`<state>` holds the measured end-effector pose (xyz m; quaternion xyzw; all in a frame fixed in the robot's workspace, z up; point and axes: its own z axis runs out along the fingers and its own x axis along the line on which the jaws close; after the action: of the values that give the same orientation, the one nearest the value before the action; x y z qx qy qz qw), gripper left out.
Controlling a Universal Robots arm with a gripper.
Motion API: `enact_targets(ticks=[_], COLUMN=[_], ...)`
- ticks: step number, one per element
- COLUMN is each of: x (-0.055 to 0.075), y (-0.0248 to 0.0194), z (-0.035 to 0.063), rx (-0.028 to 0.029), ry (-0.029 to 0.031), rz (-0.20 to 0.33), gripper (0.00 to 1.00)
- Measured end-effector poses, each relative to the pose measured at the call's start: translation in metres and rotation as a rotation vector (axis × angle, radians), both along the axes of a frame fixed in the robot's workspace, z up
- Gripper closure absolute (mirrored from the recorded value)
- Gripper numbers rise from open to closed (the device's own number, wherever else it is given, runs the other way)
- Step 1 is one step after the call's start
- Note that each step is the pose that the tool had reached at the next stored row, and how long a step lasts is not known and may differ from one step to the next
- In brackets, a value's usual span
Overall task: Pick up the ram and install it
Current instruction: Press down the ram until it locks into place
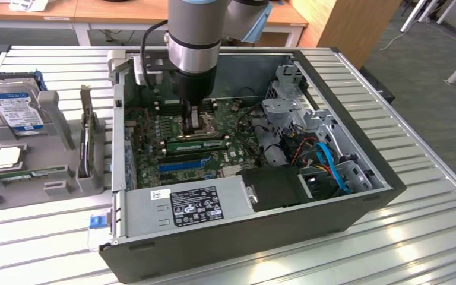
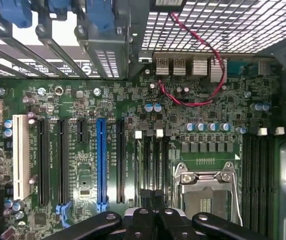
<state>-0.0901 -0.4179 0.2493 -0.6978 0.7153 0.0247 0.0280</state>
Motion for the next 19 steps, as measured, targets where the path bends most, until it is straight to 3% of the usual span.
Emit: enact_targets(ticks=[8, 13, 19], x=[0.0, -0.0005, -0.0005], y=[-0.0003, -0.0055, -0.0056], z=[-0.0022, -0.0022, -0.0028], rx=[-0.0002, -0.0002, -0.0002], ry=[0.0, 0.0, 0.0], rz=[0.0, 0.0, 0.0], gripper=[0.9, 0.9, 0.9])
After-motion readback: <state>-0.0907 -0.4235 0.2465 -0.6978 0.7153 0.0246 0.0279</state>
